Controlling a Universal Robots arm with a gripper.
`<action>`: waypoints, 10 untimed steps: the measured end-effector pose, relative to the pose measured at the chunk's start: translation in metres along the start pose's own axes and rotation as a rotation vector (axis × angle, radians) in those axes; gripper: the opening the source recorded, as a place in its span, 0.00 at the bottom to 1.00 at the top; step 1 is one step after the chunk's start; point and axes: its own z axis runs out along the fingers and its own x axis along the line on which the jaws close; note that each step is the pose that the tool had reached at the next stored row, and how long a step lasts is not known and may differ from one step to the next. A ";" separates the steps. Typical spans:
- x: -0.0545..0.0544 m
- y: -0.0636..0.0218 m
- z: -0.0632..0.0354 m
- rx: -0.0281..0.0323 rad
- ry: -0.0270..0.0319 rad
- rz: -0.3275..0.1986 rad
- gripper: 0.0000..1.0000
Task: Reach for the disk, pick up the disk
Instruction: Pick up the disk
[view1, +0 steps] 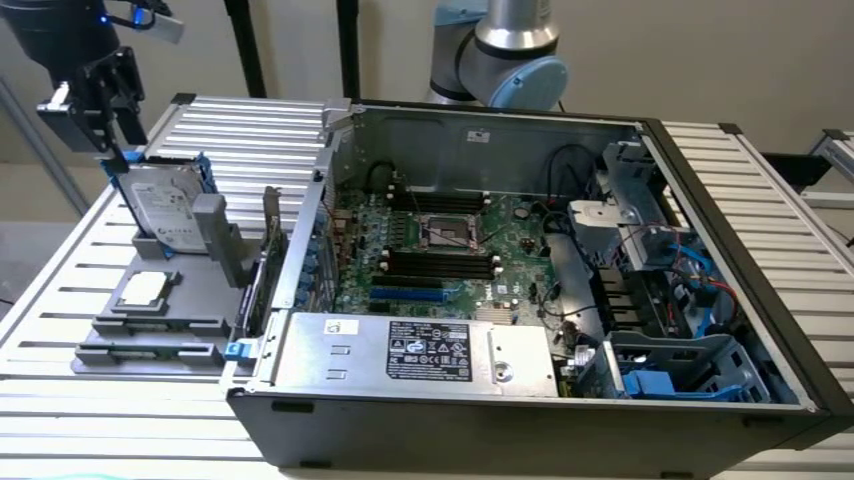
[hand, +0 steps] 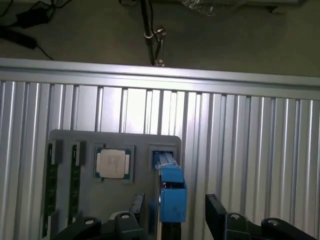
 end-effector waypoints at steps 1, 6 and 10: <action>0.001 0.0001 0.0014 -0.0001 -0.0001 0.004 0.60; 0.003 0.0006 0.0103 0.0005 -0.0004 0.019 0.60; 0.003 0.0008 0.0174 0.0008 -0.0006 0.019 0.60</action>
